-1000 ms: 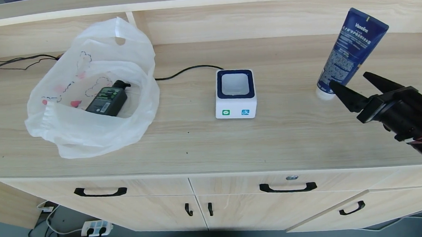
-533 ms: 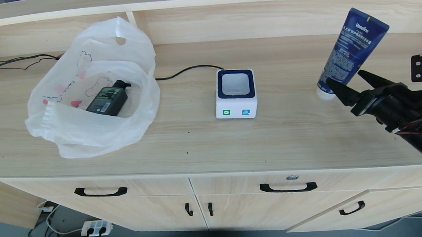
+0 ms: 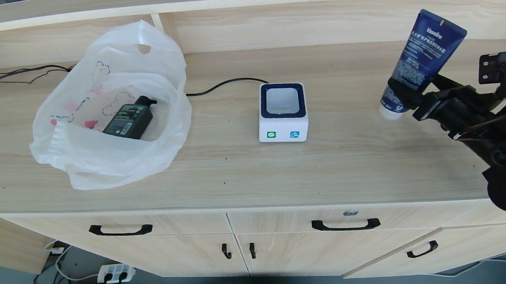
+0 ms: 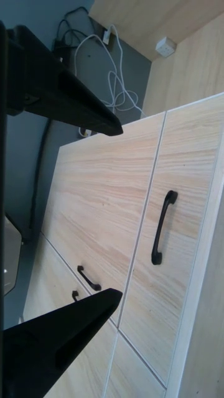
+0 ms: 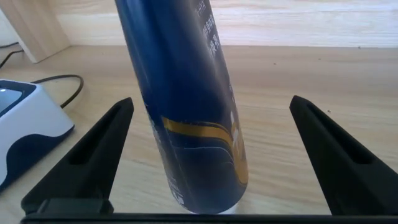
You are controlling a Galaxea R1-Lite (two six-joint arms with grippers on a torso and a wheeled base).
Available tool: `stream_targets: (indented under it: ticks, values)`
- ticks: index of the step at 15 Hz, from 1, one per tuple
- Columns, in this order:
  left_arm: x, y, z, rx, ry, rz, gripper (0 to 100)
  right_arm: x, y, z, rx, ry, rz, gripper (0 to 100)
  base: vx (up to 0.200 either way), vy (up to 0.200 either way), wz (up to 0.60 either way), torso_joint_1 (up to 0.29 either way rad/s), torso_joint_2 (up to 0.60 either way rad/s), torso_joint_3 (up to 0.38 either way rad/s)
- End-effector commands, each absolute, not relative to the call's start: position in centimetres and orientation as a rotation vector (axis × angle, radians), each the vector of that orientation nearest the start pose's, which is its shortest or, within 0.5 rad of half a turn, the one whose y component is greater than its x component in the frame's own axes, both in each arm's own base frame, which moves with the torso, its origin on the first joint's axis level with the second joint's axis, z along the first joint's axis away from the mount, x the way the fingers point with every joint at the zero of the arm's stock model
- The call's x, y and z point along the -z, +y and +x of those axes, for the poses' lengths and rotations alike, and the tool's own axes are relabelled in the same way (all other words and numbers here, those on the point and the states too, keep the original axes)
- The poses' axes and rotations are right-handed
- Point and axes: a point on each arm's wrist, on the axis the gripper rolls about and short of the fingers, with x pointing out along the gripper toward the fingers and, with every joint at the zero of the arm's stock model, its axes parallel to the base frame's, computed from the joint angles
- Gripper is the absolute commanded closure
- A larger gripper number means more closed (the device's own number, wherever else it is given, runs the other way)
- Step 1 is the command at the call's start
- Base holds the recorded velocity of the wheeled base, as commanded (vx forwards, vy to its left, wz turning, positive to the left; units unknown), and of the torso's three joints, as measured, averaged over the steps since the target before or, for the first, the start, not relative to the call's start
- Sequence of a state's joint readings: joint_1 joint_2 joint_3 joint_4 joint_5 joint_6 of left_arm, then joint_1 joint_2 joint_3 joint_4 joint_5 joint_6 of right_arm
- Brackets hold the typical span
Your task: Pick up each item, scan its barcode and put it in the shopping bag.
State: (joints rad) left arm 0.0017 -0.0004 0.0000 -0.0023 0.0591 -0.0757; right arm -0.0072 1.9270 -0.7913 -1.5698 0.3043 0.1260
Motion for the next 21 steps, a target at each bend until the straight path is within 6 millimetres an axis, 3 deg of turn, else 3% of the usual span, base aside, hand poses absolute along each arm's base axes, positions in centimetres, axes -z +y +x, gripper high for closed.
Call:
stream_targets:
  ticks: [1,7,9,13,14,21]
  values:
    - [-7.6,0.1,-2.3,-0.061,-0.005,-0.078,0,-18.8,0.4,35.1,-0.317,-0.394,0.062,0,0.000,0.000,0.00,0.000,0.00,0.000]
    - [-7.6,0.1,-2.3,-0.061,-0.005,-0.078,0,-19.5,0.2,36.7,-0.321,-0.427,0.083,0,0.000,0.000,0.00,0.000,0.00,0.000]
    - [-7.6,0.1,-2.3,-0.061,-0.005,-0.078,0,-19.8,-0.9,37.3,-0.295,-0.430,0.084,0,0.000,0.000,0.00,0.000,0.00,0.000]
    - [-7.6,0.1,-2.3,-0.061,-0.005,-0.078,0,-20.2,-1.1,37.4,-0.300,-0.444,0.092,0,0.000,0.000,0.00,0.000,0.00,0.000]
    - [-7.6,0.1,-2.3,-0.061,-0.005,-0.078,0,-20.3,-1.1,37.3,-0.306,-0.443,0.089,100,0.000,0.000,0.00,0.000,0.00,0.000]
    - [-7.6,0.1,-2.3,-0.061,-0.005,-0.078,0,-21.1,-1.0,36.9,-0.309,-0.467,0.084,100,0.000,0.000,0.00,0.000,0.00,0.000]
